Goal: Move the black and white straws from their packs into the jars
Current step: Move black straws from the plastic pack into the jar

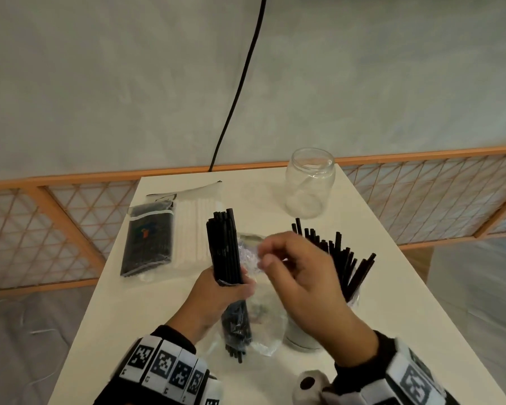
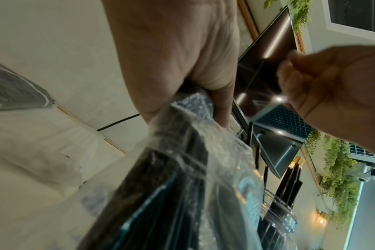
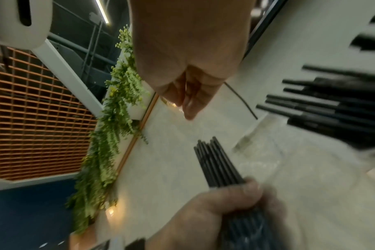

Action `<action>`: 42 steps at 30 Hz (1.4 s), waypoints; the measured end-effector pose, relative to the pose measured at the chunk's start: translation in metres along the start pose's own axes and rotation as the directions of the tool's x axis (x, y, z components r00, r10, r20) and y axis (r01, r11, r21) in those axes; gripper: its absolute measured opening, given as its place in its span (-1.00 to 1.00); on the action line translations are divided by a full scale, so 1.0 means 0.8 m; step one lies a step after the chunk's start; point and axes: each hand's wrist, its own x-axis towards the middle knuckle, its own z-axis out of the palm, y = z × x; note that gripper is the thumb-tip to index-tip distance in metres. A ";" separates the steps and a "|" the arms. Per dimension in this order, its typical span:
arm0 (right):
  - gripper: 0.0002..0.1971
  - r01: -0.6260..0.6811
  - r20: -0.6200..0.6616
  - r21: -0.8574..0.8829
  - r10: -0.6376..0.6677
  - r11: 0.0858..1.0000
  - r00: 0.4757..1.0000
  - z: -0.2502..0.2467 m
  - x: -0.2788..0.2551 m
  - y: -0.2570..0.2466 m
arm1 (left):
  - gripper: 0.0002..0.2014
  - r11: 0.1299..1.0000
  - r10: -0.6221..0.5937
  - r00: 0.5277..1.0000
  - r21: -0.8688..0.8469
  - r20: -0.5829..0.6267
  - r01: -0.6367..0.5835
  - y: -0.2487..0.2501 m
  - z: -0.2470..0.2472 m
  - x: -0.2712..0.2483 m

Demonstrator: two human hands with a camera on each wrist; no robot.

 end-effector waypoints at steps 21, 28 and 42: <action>-0.80 -0.500 0.320 -0.022 0.480 0.866 0.817 0.053 0.029 0.042 | -0.72 0.997 -0.018 0.989 -0.078 0.149 0.030 -0.003 -0.018 -0.018; -0.80 -0.540 0.181 -0.023 0.535 0.841 0.825 0.051 0.031 0.053 | -0.72 0.999 -0.022 0.990 -0.043 0.142 0.029 -0.011 -0.010 -0.008; -0.88 -0.333 0.004 0.175 0.338 0.927 0.941 0.012 0.043 0.006 | -0.76 0.999 -0.035 0.991 0.020 0.133 0.032 -0.019 -0.004 -0.009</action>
